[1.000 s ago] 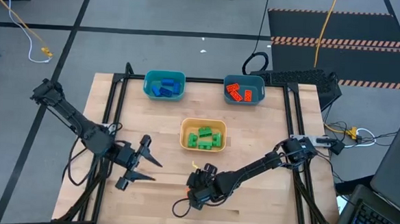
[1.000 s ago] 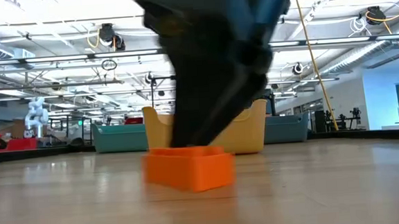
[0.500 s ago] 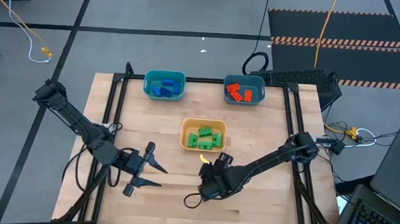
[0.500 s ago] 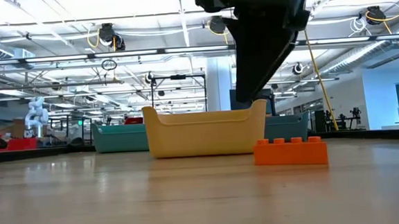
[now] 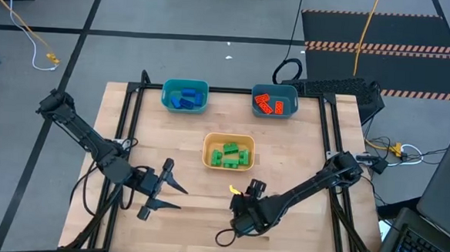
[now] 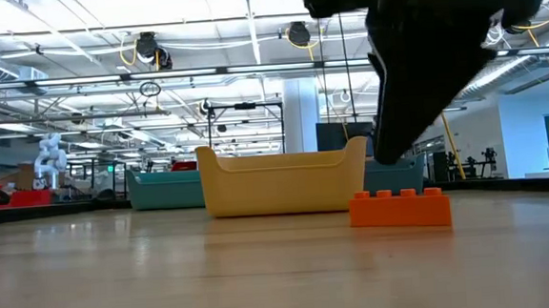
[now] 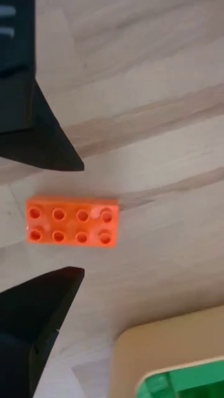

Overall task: Sort & place blocks by color
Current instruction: Put the orange game piece into the blue bin

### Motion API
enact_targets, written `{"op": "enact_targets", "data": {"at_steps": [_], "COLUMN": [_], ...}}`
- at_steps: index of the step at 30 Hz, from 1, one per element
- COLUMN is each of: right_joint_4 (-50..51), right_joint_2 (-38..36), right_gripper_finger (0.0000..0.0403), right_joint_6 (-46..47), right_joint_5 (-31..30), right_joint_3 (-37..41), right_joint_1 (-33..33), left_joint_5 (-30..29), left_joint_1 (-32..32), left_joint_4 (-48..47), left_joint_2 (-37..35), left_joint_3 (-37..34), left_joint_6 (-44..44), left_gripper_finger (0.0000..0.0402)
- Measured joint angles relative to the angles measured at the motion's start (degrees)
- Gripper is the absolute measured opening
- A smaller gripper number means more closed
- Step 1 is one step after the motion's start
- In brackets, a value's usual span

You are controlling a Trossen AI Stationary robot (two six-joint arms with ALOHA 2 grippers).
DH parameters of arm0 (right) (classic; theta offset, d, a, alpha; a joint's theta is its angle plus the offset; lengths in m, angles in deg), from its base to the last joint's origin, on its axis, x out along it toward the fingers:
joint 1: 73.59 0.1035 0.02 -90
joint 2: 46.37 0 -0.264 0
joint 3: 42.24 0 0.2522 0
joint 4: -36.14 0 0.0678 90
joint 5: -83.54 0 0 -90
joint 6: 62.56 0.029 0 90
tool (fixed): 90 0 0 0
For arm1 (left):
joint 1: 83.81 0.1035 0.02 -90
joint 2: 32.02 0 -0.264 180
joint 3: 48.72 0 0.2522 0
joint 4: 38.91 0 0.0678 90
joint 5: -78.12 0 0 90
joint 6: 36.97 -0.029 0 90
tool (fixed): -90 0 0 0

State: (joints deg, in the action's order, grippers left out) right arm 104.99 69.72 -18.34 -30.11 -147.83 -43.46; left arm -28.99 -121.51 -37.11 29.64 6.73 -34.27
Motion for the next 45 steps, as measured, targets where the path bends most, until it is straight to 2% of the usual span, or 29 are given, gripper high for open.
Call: {"op": "enact_targets", "data": {"at_steps": [6,11,16,22,26,29,35,39,42,45], "right_joint_4": [-4.41,-7.97,-8.63,-7.93,-7.95,-7.84,-3.15,1.64,-0.51,-3.88], "right_joint_2": [-0.02,0.0,-0.11,-0.13,-1.4,-5.26,-17.25,-25.23,-30.15,-33.3], "right_gripper_finger": [0.0295,0.0291,0.0246,0.0124,0.0125,0.0125,0.0125,0.0125,0.0125,0.0125], "right_joint_6": [2.24,4.28,4.06,1.56,1.23,-1.11,-5.77,-7.59,-12.1,-19.81], "right_joint_5": [2.91,3.18,3.0,2.55,-0.4,-4.44,-14.08,-19.58,-20.27,-16.98], "right_joint_3": [4.58,9.04,10.02,10.07,10.18,10.2,10.14,10.6,13.14,16.48], "right_joint_1": [-0.02,-0.03,-0.04,-0.02,-0.19,-0.39,-2.98,-7.72,-13.12,-19.32], "left_joint_5": [-0.09,-0.07,-0.07,-0.04,-0.04,-1.58,-11.01,-11.9,-11.96,-11.96], "left_joint_1": [0.27,0.23,0.23,0.23,0.23,0.23,0.48,1.8,2.98,4.57], "left_joint_4": [0.87,0.86,0.86,0.88,0.9,0.7,-2.26,-3.99,-4.69,-5.58], "left_joint_2": [0.0,0.02,0.02,0.02,0.02,0.02,0.02,0.04,0.57,2.37], "left_joint_3": [0.0,0.0,0.0,0.0,0.0,0.0,0.0,0.0,0.0,0.0], "left_joint_6": [-0.8,-0.78,-0.74,-0.69,-0.71,-1.43,-2.27,-1.65,-0.42,-0.56], "left_gripper_finger": [0.0211,0.0211,0.0211,0.0211,0.0211,0.0211,0.0211,0.0211,0.0211,0.0211]}}
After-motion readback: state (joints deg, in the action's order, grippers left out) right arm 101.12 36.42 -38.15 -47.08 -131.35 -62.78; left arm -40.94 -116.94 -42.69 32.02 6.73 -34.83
